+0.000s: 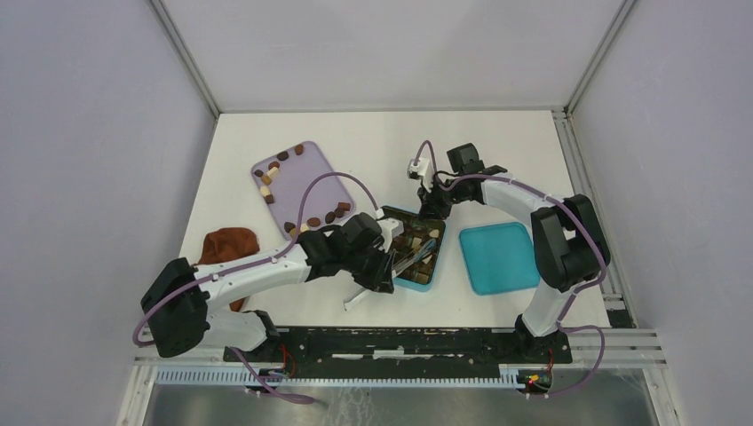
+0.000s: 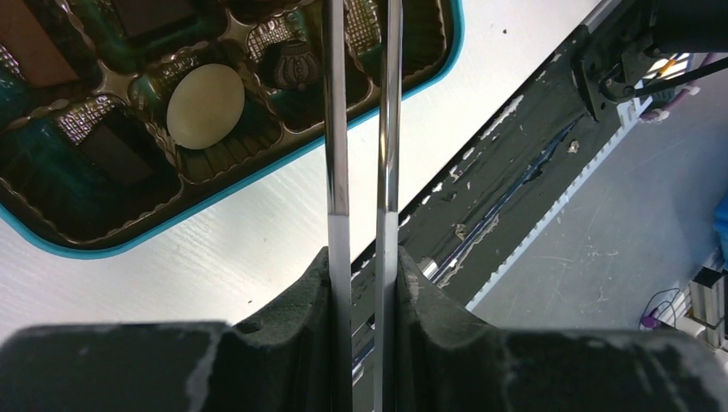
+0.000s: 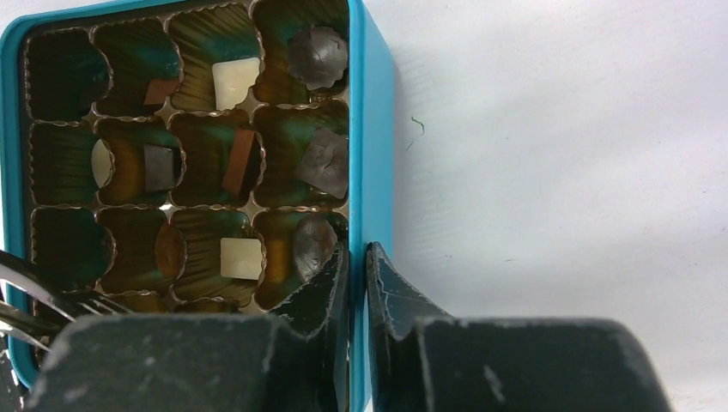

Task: Pack the chocolate
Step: Place the fake chocolate in the packing box, then pick up the fake chocolate from the plate.

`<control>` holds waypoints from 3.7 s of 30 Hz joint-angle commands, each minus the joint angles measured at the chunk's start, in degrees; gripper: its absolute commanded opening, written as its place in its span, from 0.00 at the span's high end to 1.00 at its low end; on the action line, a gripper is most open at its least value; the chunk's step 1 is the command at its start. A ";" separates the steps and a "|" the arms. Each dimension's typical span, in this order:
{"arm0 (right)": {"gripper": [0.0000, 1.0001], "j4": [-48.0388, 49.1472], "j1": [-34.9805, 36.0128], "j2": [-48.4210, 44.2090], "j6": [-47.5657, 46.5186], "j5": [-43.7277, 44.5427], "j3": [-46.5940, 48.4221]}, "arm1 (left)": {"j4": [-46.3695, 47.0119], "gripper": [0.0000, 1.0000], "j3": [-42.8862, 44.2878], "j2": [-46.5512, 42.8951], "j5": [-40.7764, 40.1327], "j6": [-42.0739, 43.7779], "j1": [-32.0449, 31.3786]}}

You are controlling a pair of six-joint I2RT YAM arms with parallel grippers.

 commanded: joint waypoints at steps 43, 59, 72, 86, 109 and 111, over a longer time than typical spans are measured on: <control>0.37 -2.02 -7.21 -11.26 -2.22 -11.93 0.72 | -33.78 0.58 13.10 -8.29 -19.10 5.55 32.01; 0.37 -2.26 -7.20 -10.25 -2.31 -12.80 0.63 | -34.77 0.56 13.42 -2.54 -19.16 8.17 33.24; 0.37 -2.19 -7.13 -9.80 -2.36 -13.21 0.53 | -33.31 0.54 14.83 2.11 -17.54 11.13 35.81; 0.37 -2.35 -7.04 -9.48 -2.42 -13.74 0.55 | -35.87 0.53 15.18 0.49 -17.46 10.06 36.04; 0.37 -2.72 -6.82 -9.48 -2.76 -13.99 0.68 | -36.97 0.53 12.94 1.61 -17.28 9.42 36.03; 0.37 -2.70 -6.79 -9.49 -2.75 -14.00 0.62 | -37.00 0.53 12.77 1.89 -16.90 9.44 36.01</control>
